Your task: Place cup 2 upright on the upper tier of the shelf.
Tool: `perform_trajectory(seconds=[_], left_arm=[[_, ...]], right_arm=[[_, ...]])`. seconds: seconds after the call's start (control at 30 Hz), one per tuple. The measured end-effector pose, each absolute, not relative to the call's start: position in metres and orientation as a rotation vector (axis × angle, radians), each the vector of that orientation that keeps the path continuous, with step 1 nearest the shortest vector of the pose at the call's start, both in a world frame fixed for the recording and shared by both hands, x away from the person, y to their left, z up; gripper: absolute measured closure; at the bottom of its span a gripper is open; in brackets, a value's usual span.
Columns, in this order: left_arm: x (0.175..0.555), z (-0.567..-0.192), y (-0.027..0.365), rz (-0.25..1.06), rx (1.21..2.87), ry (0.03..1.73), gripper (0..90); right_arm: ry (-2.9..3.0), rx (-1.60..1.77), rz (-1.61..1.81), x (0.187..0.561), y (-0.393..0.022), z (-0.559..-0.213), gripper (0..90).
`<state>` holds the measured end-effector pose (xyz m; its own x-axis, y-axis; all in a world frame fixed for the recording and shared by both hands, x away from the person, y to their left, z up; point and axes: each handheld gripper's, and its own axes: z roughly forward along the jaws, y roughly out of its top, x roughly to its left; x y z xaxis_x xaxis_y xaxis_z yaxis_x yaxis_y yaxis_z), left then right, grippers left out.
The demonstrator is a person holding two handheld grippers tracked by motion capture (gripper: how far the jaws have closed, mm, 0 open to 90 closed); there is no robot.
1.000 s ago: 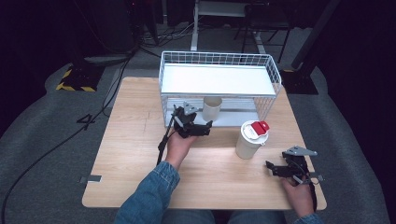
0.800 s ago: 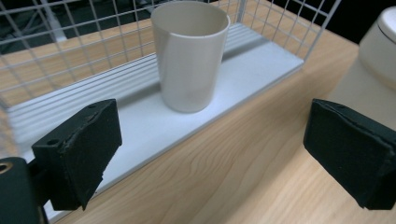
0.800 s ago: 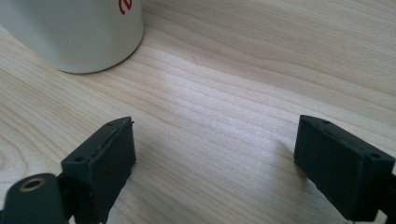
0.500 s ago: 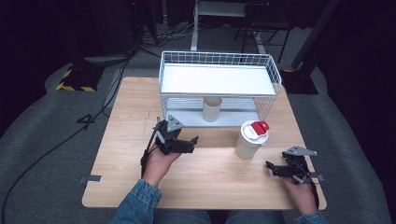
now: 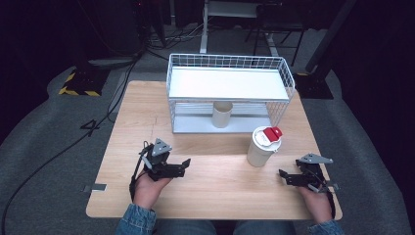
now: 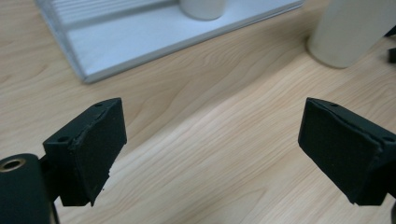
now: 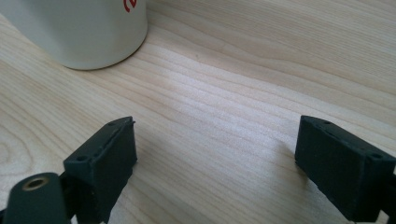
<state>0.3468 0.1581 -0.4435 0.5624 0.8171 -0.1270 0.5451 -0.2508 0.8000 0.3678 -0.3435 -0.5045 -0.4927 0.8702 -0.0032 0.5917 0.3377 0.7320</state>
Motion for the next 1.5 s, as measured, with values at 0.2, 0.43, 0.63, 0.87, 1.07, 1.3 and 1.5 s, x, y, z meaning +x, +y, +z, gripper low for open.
perform_trajectory(seconds=[0.2,0.43,0.63,0.87,1.07,1.3,1.5], left_arm=[[0.344,-0.46,0.175,0.375,1.943,1.157,8.5],[0.341,-0.479,0.19,0.351,2.001,1.235,8.7],[0.338,-0.494,0.202,0.395,2.043,1.298,9.5],[0.337,-0.503,0.21,0.431,2.048,1.296,13.3],[0.337,-0.505,0.208,0.472,2.075,1.278,12.1],[0.339,-0.505,0.202,0.469,2.087,1.268,9.7],[0.339,-0.505,0.202,0.469,2.085,1.268,9.6]], right_arm=[[2.229,1.271,0.957,0.367,-0.344,-0.503,13.8],[2.242,1.251,0.993,0.368,-0.344,-0.497,13.8],[2.232,1.233,1.026,0.366,-0.346,-0.491,13.9],[2.217,1.212,1.075,0.364,-0.349,-0.484,13.8],[2.23,1.186,1.115,0.363,-0.344,-0.479,13.8],[2.233,1.162,1.152,0.361,-0.337,-0.474,13.8],[2.231,1.111,1.194,0.364,-0.329,-0.469,13.7]])
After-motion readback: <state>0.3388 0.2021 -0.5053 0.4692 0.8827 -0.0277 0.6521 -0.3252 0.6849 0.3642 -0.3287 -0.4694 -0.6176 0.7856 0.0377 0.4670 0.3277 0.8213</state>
